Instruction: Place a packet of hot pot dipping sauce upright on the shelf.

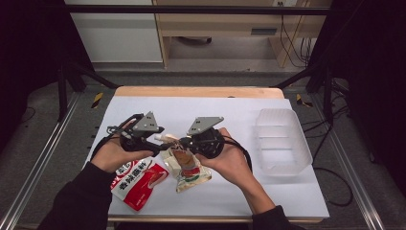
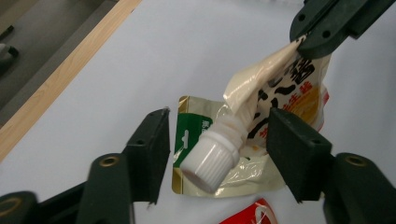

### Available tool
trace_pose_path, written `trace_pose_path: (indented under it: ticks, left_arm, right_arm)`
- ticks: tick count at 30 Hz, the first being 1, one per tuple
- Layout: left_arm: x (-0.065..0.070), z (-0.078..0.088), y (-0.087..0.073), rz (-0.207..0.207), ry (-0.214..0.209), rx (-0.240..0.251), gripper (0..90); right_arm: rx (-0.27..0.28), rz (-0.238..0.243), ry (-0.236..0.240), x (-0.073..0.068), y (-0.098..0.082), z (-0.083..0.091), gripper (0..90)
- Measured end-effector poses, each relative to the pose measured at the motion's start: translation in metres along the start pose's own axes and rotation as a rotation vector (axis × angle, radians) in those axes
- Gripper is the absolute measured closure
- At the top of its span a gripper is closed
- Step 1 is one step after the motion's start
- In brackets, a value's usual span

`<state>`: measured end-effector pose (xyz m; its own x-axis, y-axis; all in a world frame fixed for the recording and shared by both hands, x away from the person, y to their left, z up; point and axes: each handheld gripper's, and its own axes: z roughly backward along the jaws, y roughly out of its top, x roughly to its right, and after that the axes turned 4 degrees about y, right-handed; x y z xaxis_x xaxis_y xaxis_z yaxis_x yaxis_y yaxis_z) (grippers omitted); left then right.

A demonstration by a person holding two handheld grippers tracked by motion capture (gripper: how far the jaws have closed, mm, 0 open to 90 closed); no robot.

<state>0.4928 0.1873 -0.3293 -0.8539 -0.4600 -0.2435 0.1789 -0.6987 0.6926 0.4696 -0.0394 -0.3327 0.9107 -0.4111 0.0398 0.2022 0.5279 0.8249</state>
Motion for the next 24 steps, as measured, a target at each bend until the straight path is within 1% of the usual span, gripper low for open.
trace_pose_path:
  ticks: [1, 2, 8, 10, 12, 15, 16, 19, 22, 24]
  left_arm:
    - [0.0, 0.0, 0.0, -0.005, -0.002, 0.0, 44.0]
    - [-0.001, -0.001, 0.0, -0.002, -0.012, 0.002, 45.3]
    - [-0.002, -0.003, 0.0, 0.007, -0.023, -0.007, 57.0]
    - [-0.001, -0.003, 0.001, 0.013, -0.035, -0.024, 62.0]
    - [0.0, -0.003, 0.002, 0.022, -0.055, -0.024, 65.3]
    - [0.002, -0.003, 0.007, 0.018, -0.066, -0.019, 69.5]
    - [0.003, -0.002, 0.01, 0.011, -0.06, -0.016, 71.4]
    - [0.004, -0.002, 0.018, -0.001, -0.055, -0.016, 72.2]
    - [0.004, 0.001, 0.026, -0.01, -0.067, -0.019, 72.6]
    - [0.005, 0.002, 0.032, -0.017, -0.074, -0.025, 72.8]
  right_arm:
    - [0.001, -0.002, 0.002, 0.0, 0.0, 0.0, 89.5]
    - [0.003, -0.002, 0.005, 0.0, 0.0, 0.0, 89.5]
    - [0.008, -0.006, 0.01, 0.0, 0.0, 0.0, 89.5]
    - [0.004, -0.012, 0.004, 0.0, -0.001, 0.0, 89.5]
    - [0.002, -0.014, -0.002, 0.001, -0.003, 0.0, 89.4]
    - [0.004, -0.017, -0.011, 0.003, -0.006, 0.003, 89.3]
    - [0.007, -0.014, -0.016, 0.003, -0.007, 0.003, 89.2]
    - [0.001, -0.017, -0.034, 0.005, -0.009, 0.006, 89.1]
    - [0.008, -0.025, -0.042, 0.006, -0.009, 0.011, 89.0]
    - [0.006, -0.018, -0.047, 0.007, -0.01, 0.014, 88.8]
